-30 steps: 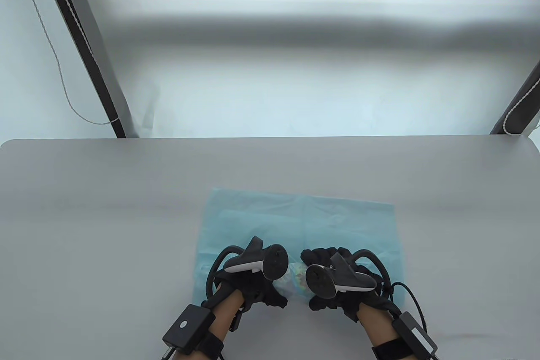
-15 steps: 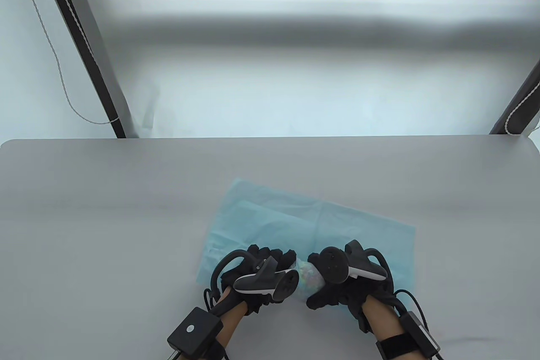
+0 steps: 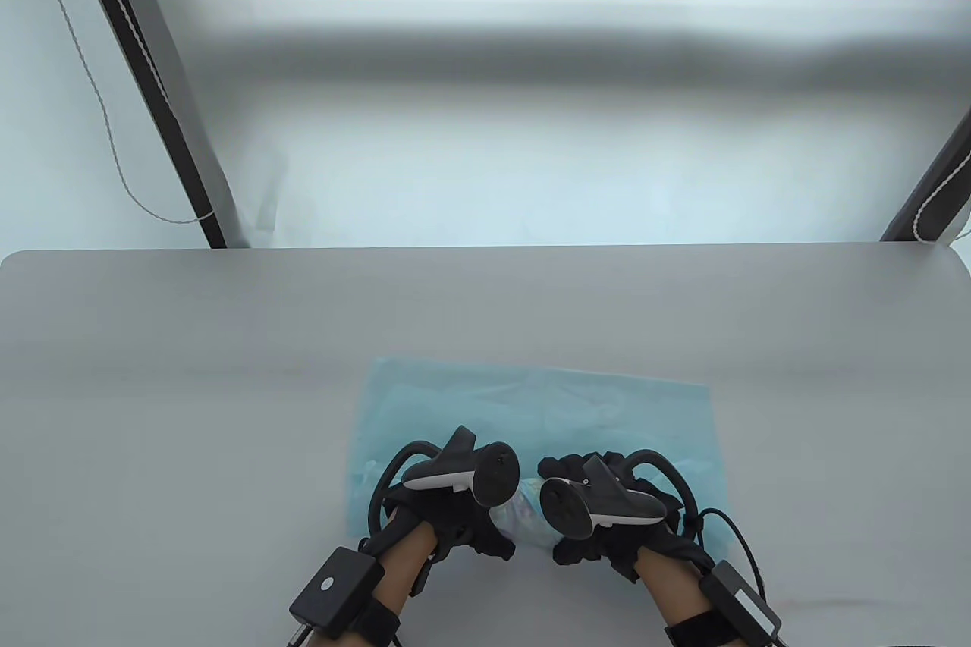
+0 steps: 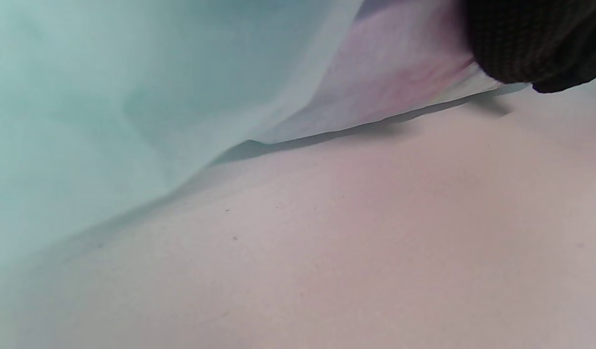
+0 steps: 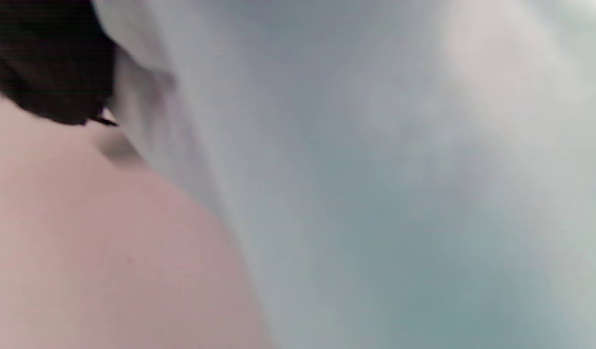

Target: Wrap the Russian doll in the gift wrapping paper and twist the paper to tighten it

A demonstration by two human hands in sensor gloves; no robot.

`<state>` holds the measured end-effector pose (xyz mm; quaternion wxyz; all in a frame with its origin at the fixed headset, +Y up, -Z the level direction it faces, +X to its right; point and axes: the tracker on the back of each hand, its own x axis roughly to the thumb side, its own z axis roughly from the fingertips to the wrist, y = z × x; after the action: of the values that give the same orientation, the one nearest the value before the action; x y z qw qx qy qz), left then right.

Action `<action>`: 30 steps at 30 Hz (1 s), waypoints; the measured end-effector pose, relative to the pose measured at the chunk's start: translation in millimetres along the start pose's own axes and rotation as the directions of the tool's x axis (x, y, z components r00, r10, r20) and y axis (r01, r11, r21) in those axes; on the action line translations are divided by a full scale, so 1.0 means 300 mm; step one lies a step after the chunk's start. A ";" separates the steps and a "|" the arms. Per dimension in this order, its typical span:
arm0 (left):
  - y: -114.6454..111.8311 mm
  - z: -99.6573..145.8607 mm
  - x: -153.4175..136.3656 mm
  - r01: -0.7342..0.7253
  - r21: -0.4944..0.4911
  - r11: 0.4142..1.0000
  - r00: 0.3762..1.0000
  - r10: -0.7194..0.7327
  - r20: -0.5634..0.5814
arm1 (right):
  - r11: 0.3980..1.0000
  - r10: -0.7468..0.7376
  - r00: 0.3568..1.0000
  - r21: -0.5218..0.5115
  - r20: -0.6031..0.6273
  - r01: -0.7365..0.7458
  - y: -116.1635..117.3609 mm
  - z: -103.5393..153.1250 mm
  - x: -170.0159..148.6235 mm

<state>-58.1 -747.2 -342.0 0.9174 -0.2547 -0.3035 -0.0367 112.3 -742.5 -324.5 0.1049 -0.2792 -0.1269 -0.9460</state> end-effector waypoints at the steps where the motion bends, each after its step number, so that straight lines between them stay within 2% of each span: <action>1: -0.002 0.008 0.004 0.026 0.034 0.999 0.999 -0.025 -0.022 | 1.000 -0.023 1.000 0.008 -0.010 0.023 0.003 -0.002 -0.007; 3: -0.002 0.023 0.017 0.098 0.103 0.990 0.993 -0.091 -0.071 | 0.997 -0.074 0.997 0.021 -0.021 0.075 0.008 -0.007 -0.022; 7: -0.001 0.021 0.061 0.281 0.129 0.951 0.958 -0.270 -0.099 | 0.987 -0.158 0.987 0.038 -0.044 0.159 0.017 -0.010 -0.051; 9: -0.005 0.009 0.069 0.321 0.143 0.936 0.946 -0.310 -0.092 | 0.984 -0.170 0.984 0.046 -0.048 0.172 0.018 -0.012 -0.055; 13: -0.003 -0.008 0.048 0.278 0.195 0.941 0.960 -0.263 -0.101 | 0.976 -0.204 0.977 0.071 -0.060 0.208 0.020 -0.013 -0.062; 17: 0.001 -0.014 0.014 0.200 0.171 0.965 0.979 -0.190 -0.075 | 0.976 -0.184 0.983 0.117 -0.023 0.186 0.011 -0.013 -0.057; 18: 0.003 -0.014 0.004 0.171 0.167 0.971 0.985 -0.164 -0.059 | 0.983 -0.142 0.990 0.118 -0.016 0.143 0.007 -0.014 -0.050; 24: 0.016 -0.018 -0.019 0.081 0.080 0.994 0.996 -0.078 -0.031 | 0.994 0.099 0.994 0.043 -0.042 -0.098 -0.006 0.006 -0.001; 30: -0.002 -0.016 -0.053 -0.031 0.068 0.997 0.999 0.033 -0.018 | 0.999 0.046 0.997 0.005 -0.063 -0.046 -0.003 0.010 -0.009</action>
<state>-68.6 -751.5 -354.3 0.9288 -0.2280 -0.2916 -0.0143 115.7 -740.4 -323.8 0.1313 -0.2517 -0.1188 -0.9515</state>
